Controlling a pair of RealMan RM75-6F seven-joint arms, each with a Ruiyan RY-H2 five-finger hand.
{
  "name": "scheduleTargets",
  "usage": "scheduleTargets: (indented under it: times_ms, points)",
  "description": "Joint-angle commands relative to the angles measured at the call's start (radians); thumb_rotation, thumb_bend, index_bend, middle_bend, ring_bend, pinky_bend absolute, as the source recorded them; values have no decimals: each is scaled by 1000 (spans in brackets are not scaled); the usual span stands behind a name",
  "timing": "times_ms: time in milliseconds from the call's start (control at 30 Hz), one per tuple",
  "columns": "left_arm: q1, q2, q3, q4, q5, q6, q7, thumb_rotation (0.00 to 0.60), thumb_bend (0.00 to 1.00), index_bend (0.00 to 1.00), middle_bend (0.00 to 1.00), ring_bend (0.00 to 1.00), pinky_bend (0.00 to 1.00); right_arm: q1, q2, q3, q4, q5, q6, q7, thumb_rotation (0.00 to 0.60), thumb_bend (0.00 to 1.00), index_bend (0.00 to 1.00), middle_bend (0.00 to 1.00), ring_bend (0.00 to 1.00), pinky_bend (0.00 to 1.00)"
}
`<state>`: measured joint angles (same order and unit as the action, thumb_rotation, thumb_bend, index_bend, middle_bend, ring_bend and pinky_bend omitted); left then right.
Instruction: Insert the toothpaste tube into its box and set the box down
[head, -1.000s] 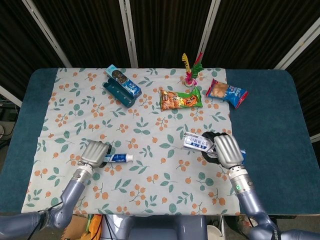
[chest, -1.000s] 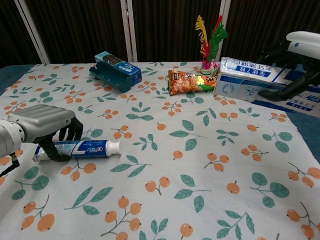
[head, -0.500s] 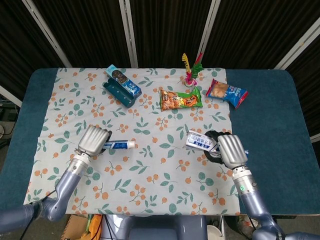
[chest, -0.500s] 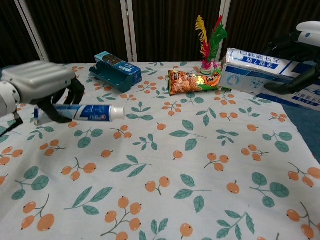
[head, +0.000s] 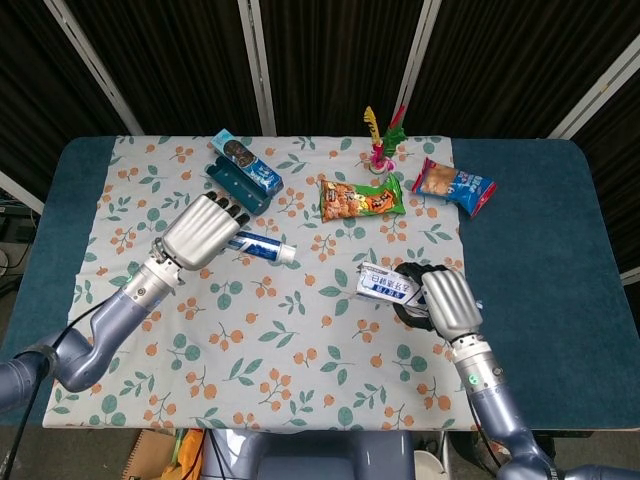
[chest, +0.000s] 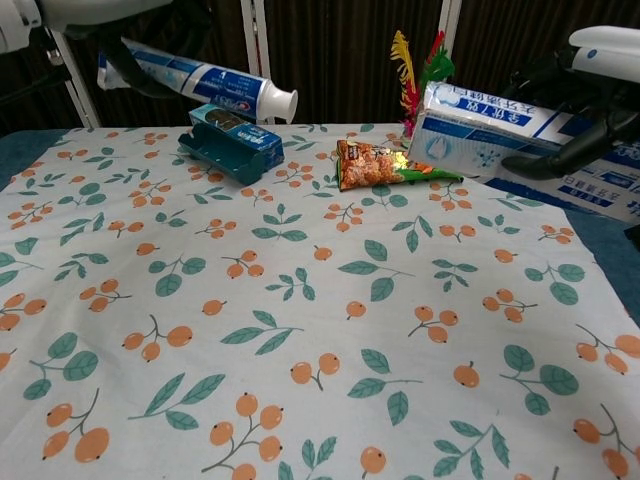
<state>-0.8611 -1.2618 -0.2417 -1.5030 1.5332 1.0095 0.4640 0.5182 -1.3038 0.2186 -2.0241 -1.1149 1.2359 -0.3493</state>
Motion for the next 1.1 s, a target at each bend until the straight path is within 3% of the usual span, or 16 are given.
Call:
scheduleTargets:
  times_ms: [33,467,1100]
  points:
    - [-59,19,-6,11,77,-6,-35,600,440,688,715,622,650,9,-13,16,-40,38,6,-12,600,416,553,577,486,424]
    - [-118,-32,-21,9,65,-3,-37,600,441,688,715,622,650,21,-15,31,-89,90,35,-43,600,416,553,577,486,424]
    - [-221,-121,-38,54,79,-14,29,600,429,673,687,602,636,9,15,53,-113,83,54,34,600,416,553,577,486,424]
